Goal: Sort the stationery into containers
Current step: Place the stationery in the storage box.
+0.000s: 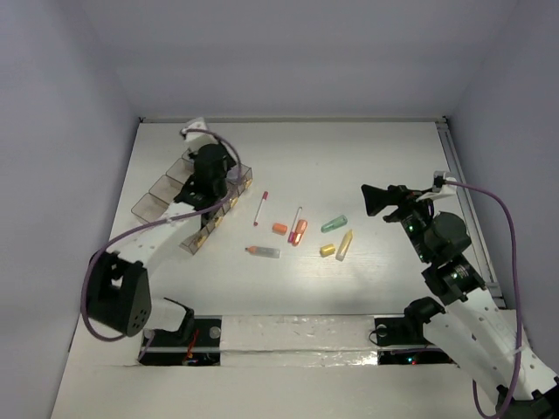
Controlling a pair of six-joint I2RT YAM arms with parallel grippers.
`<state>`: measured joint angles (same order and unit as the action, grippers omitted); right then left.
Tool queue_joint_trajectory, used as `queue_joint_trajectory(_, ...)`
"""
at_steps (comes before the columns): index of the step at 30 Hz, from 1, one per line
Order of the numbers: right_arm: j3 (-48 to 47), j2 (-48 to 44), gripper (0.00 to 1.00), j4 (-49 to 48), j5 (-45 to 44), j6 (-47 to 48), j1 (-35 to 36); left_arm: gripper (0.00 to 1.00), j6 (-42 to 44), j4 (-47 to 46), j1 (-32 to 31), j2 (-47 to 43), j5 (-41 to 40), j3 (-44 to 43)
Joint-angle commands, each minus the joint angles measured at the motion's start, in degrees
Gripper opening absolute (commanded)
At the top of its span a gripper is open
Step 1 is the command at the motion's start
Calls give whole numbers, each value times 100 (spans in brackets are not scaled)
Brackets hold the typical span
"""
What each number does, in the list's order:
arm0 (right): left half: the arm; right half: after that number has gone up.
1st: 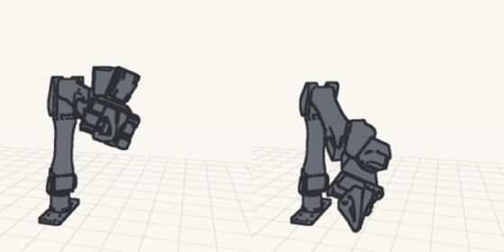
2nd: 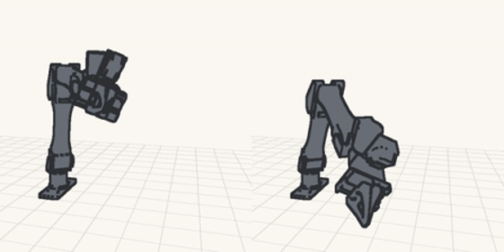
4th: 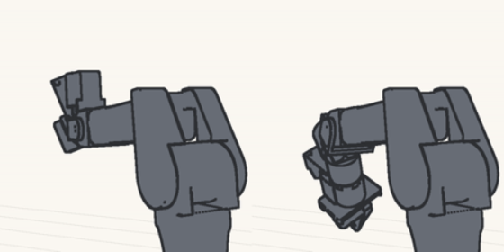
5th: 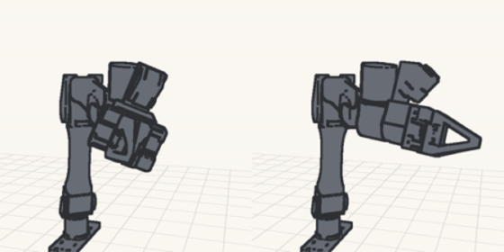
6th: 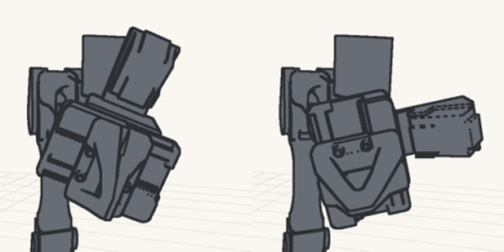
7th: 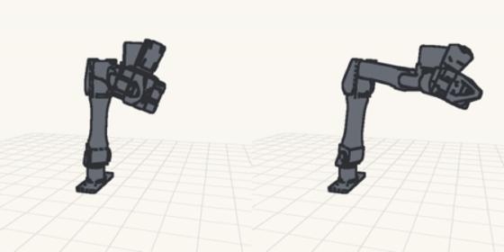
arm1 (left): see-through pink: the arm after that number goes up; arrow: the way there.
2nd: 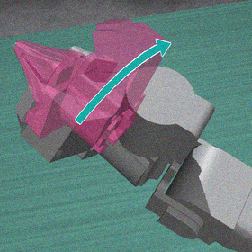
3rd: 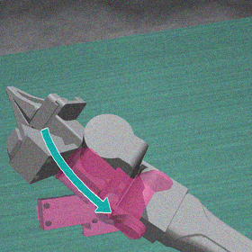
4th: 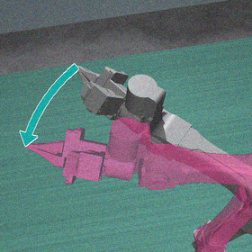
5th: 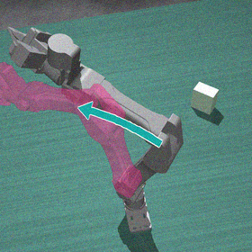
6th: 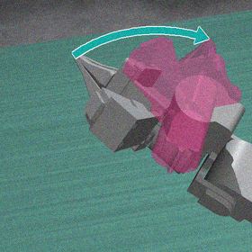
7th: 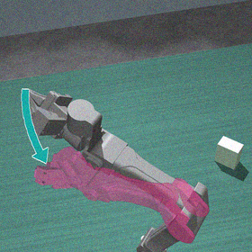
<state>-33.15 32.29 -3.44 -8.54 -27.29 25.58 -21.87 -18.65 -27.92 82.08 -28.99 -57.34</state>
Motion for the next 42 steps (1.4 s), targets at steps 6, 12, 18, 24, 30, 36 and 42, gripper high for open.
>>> queue_joint_trajectory(6,-34,57,98,-262,177,-57,34,20,-1126,-209,1113,-826,69,1515)
queue_joint_trajectory(12,-69,110,98,-236,221,-31,34,21,-1241,-305,1429,-316,192,1481)
queue_joint_trajectory(18,-87,260,98,-253,300,-40,34,22,-1127,-428,1544,123,201,1226)
queue_joint_trajectory(24,-87,321,98,-288,291,-31,34,23,-1039,-516,1544,370,254,1094)
queue_joint_trajectory(30,-87,427,98,-315,309,-31,34,24,-986,-534,1597,607,280,944)
queue_joint_trajectory(36,-78,480,98,-350,300,-31,34,29,-933,-534,1597,739,298,874)
queue_joint_trajectory(42,-78,559,98,-368,300,-31,34,60,-881,-604,1597,599,350,961)
